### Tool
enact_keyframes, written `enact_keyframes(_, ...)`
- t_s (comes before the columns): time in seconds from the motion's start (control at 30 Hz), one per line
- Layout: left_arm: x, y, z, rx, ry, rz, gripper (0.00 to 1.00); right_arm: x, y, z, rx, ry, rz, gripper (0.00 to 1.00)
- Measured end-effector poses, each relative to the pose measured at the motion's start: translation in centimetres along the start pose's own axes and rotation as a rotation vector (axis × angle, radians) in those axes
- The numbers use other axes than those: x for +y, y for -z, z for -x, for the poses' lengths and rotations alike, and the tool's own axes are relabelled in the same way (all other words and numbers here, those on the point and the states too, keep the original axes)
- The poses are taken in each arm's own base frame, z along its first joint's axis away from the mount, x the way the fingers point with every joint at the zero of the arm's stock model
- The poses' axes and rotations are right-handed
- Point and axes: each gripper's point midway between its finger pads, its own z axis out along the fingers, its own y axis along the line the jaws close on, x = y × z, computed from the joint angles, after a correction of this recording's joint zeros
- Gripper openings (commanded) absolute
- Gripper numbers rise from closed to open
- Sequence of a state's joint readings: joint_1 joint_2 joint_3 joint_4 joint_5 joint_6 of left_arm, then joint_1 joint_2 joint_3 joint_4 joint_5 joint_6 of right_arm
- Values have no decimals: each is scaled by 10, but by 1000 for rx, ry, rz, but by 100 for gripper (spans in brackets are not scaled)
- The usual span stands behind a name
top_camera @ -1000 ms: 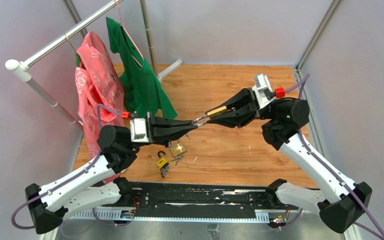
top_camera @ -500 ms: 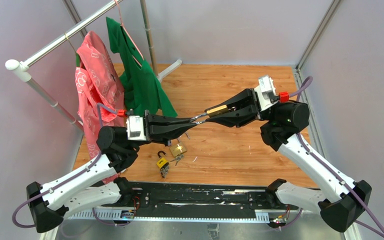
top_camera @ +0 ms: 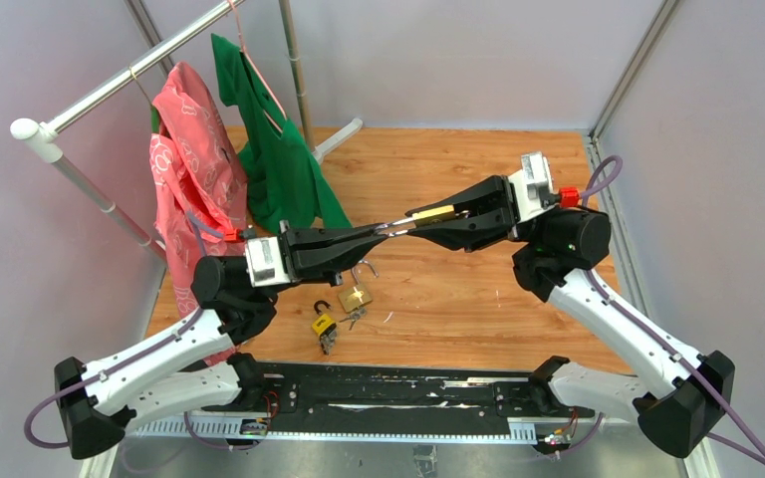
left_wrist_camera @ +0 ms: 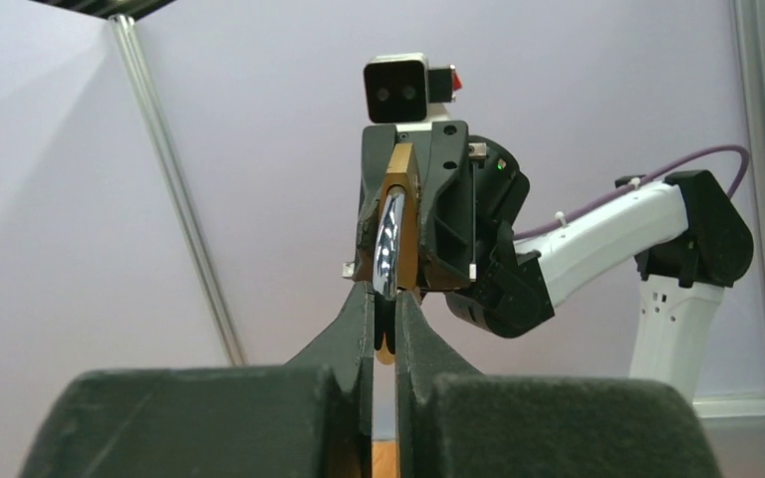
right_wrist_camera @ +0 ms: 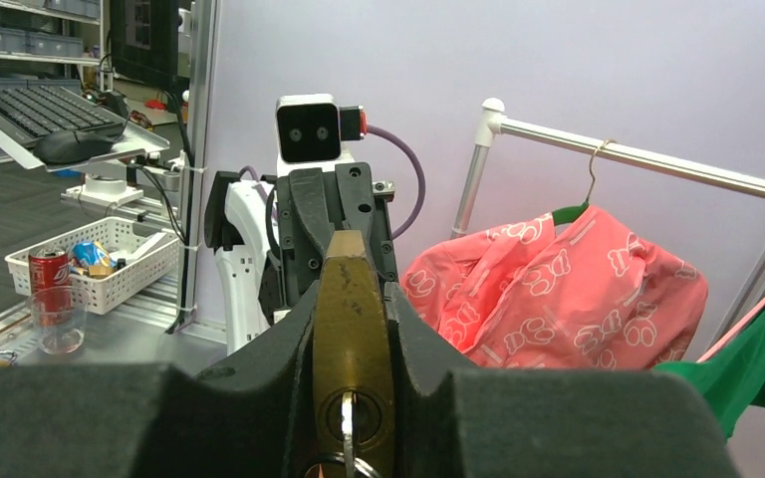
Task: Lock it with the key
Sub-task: Lock the lock.
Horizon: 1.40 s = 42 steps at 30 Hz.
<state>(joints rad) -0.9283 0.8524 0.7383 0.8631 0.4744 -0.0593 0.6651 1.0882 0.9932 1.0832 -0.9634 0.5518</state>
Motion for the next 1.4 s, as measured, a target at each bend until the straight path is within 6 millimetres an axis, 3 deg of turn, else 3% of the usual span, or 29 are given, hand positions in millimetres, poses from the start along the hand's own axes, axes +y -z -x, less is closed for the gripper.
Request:
enact_keyframes(0.43,-3,-11,4,-79,114,12,0,1,-7,15,-66,17,1,0)
enact_keyframes(0.73,-7,-19,13,-129,35,-19,0,5,-8,23,-72,42,-20,0)
enact_keyframes(1.07,-11,-26,21,-192,65,-23,0,8,-10,29,-73,79,-7,0)
enact_keyframes(1.4,-15,-26,28,-210,-190,-62,0,13,-11,12,22,94,56,0)
